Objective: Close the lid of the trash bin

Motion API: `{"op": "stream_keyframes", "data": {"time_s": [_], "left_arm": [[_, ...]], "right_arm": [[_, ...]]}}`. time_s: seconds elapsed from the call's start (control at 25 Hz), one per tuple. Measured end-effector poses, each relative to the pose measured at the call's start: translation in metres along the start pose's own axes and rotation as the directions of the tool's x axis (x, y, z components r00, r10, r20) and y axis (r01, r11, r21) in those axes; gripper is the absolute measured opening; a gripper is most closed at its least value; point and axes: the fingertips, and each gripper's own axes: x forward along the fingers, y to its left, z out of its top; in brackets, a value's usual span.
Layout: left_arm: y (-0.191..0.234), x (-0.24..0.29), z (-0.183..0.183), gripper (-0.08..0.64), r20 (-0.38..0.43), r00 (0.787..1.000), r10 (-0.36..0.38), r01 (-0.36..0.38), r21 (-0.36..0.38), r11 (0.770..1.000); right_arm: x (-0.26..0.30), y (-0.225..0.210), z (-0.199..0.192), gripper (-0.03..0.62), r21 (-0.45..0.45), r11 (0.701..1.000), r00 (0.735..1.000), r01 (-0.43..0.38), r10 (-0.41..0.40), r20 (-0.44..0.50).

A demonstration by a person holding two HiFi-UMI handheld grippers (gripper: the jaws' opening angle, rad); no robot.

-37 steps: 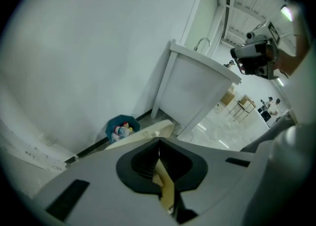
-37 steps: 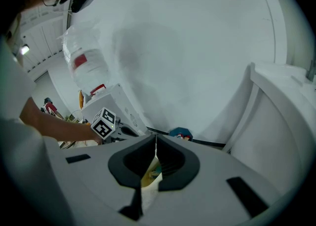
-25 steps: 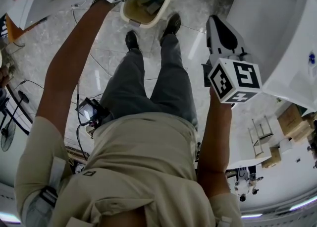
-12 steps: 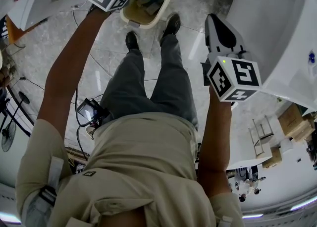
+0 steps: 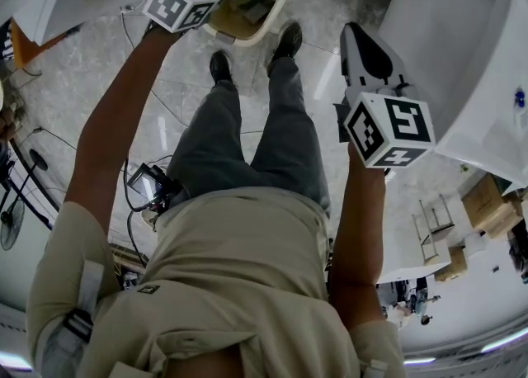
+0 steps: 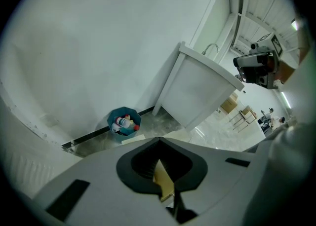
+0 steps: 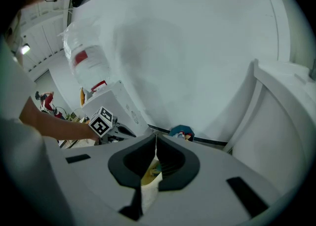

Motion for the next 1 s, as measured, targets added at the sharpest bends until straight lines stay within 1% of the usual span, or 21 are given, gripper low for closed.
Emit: {"op": "stream_keyframes", "data": {"time_s": [0.44,0.72,0.88,1.0], "left_arm": [[-0.011,-0.003,-0.029,0.015,-0.011,0.999,-0.036,0.035,-0.052,0.998],[-0.018,-0.003,-0.047,0.015,-0.029,0.997,-0.065,0.063,-0.071,0.995],[-0.024,-0.006,-0.055,0.015,-0.046,0.996,-0.081,0.077,-0.088,0.993],[-0.028,-0.004,-0.07,0.015,-0.066,0.993,-0.097,0.089,-0.105,0.99]], "right_arm": [[0.007,0.008,-0.008,0.026,-0.006,1.0,1.0,-0.007,0.007,-0.013],[0.012,0.012,-0.012,0.026,-0.011,1.0,1.0,-0.01,0.01,-0.026],[0.014,0.015,-0.011,0.026,-0.013,1.0,0.999,-0.012,0.011,-0.035],[0.018,0.017,-0.014,0.026,-0.015,1.0,0.999,-0.013,0.013,-0.044]]}}
